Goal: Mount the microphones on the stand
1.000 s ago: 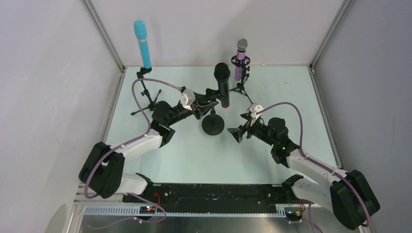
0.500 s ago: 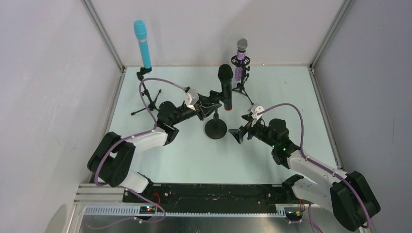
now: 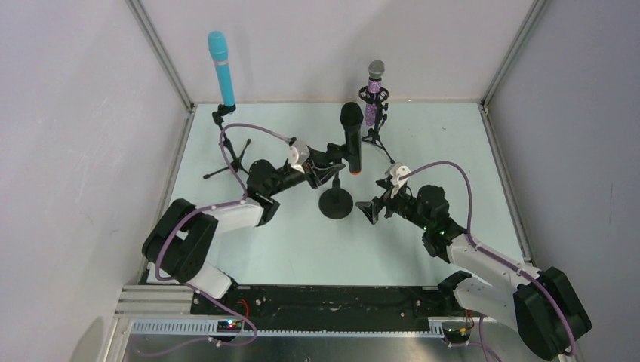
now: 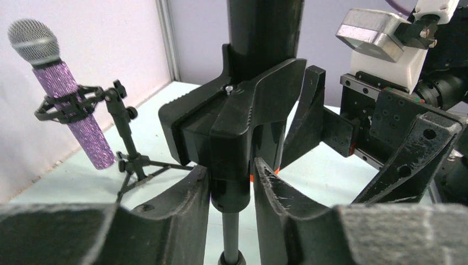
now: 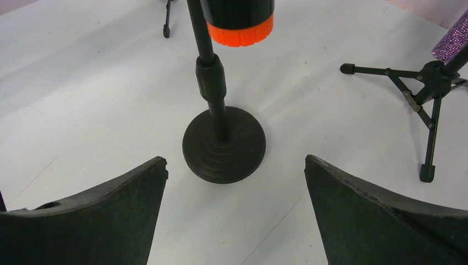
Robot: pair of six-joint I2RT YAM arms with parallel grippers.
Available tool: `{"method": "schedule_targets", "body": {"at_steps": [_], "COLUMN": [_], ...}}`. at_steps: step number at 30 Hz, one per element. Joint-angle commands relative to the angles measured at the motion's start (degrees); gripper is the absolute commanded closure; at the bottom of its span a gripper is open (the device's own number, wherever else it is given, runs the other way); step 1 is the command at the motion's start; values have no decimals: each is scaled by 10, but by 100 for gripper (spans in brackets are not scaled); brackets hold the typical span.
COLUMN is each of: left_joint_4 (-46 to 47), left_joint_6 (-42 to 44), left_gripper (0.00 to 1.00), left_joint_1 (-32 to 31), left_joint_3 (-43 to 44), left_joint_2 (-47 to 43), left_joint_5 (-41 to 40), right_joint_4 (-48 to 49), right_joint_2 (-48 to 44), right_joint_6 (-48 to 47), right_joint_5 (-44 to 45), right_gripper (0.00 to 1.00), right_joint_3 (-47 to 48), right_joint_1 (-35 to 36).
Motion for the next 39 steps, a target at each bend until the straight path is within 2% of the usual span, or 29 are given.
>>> {"method": "schedule_targets", "body": {"at_steps": [1,2,6,8,10,19,22,26,27,33,36,39], "left_joint_4": [80,80,80,80,80,74,45,-48,-97,-333,-385,-408], "left_joint_6": [4,6,18,28,36,25,18,11,16,109,136,159], "left_gripper": [54,44,19,8,1,0,0,0,0,0,0,0], "left_joint_1": [2,1,1,2,1,23,37,47,48,48,49,52], "left_joint_3": [-5,-7,-24,-34,-45,-104,-128,-143,-144,-120,-122,-134], "left_joint_2": [-5,-7,-19,-28,-36,-86,-116,-172,-196,-292,-326,-356], "left_joint_5": [-4,-5,-21,-31,-39,-56,-71,-149,-163,-309,-418,-490], "right_joint_4": [14,15,16,18,19,27,28,21,17,1,-27,-46], "right_joint_2": [-13,-13,-16,-17,-18,-18,-19,-29,-32,-52,-65,-89], "right_joint_6": [-4,-4,-4,-5,-4,8,8,0,-1,-2,-6,-7], "right_joint_5": [2,3,4,4,3,1,-1,6,7,24,50,88], "right_gripper": [1,0,1,1,1,0,1,0,1,1,1,1], "right_joint_3": [-2,-2,-1,-2,-2,-2,-2,-1,-2,-1,-2,-8], "right_joint_1": [-2,-2,-2,-2,-2,-7,-11,-28,-33,-83,-101,-127]}}
